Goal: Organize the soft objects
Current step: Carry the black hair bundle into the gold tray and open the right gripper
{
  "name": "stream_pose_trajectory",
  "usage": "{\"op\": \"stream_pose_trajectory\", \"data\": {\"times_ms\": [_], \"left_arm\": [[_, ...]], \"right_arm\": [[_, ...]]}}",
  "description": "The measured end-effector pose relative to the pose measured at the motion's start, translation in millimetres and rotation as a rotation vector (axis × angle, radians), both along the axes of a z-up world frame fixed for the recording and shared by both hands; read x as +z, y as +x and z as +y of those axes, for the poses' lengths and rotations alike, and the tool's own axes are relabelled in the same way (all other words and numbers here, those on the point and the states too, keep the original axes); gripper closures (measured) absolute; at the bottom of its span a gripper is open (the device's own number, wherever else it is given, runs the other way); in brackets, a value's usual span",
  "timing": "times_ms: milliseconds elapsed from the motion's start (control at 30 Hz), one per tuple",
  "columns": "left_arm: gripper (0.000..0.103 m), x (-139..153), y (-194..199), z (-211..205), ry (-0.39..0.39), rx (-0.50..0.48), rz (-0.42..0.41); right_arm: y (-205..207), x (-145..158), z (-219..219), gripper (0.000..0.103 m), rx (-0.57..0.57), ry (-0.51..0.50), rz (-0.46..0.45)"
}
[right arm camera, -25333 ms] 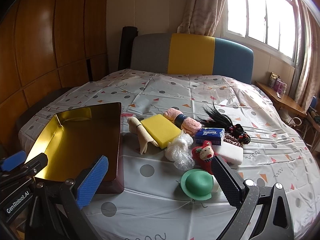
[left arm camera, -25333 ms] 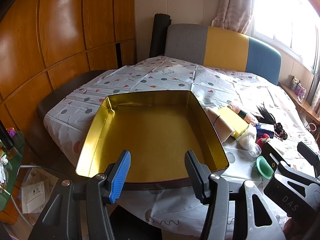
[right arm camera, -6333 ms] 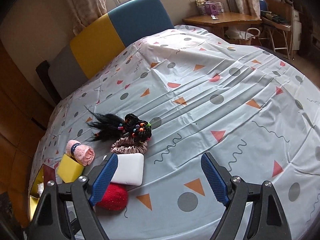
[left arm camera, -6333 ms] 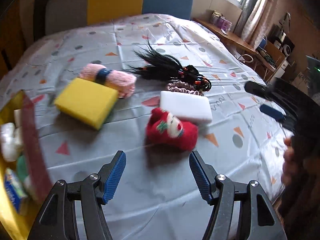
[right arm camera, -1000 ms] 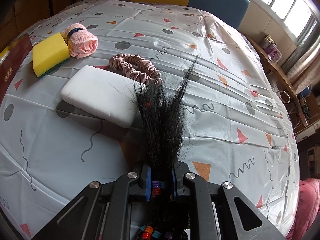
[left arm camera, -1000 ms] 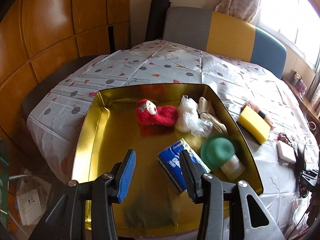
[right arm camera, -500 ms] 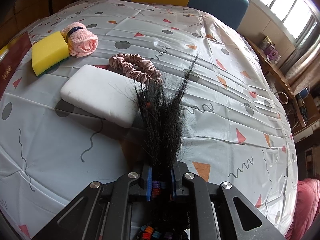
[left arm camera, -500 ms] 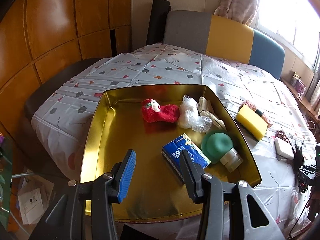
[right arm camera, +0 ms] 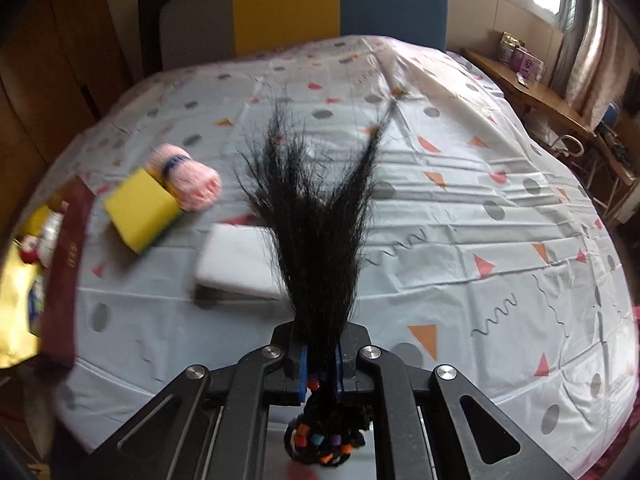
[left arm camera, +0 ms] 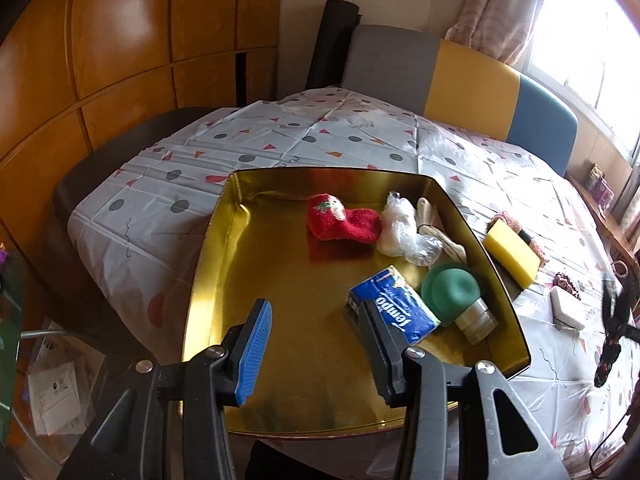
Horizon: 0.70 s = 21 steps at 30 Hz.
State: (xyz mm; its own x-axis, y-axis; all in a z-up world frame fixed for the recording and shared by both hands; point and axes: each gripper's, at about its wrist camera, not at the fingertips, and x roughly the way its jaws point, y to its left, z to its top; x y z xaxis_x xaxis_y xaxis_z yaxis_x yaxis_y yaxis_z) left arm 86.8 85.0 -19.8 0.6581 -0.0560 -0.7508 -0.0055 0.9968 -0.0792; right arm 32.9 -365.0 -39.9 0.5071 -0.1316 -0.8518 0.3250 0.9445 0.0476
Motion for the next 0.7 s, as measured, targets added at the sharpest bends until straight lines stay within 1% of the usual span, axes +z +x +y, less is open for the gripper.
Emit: {"op": "stream_pose_trajectory", "data": {"times_ms": [133,167,233,400,500,567,633,700], "left_arm": [[0.057,2,-1,16,-0.008,0.037,-0.004],[0.057,3,-1,20,-0.01,0.048,-0.007],[0.058,4,-3,28,-0.013,0.067,-0.011],[0.057,7,-7,49,-0.018,0.12,-0.021],[0.057,8,-9,58,-0.02,0.144,-0.025],[0.057,9,-11,64,-0.023,0.158,-0.03],[0.057,10,-13,69,-0.023,0.172,-0.035],[0.057,10,-15,75,-0.021,0.186,-0.036]], "right_arm": [[10,28,34,0.095,0.078,0.031,-0.085],[13,34,43,0.095,0.1,0.051,-0.103],[22,44,66,0.095,0.166,0.108,-0.131],[46,63,146,0.095,0.371,0.266,-0.183],[65,62,199,0.095,0.48,0.376,-0.171],[80,54,234,0.095,0.531,0.446,-0.144],[95,42,268,0.095,0.568,0.482,-0.108],[112,24,301,0.095,0.604,0.504,-0.046]]}}
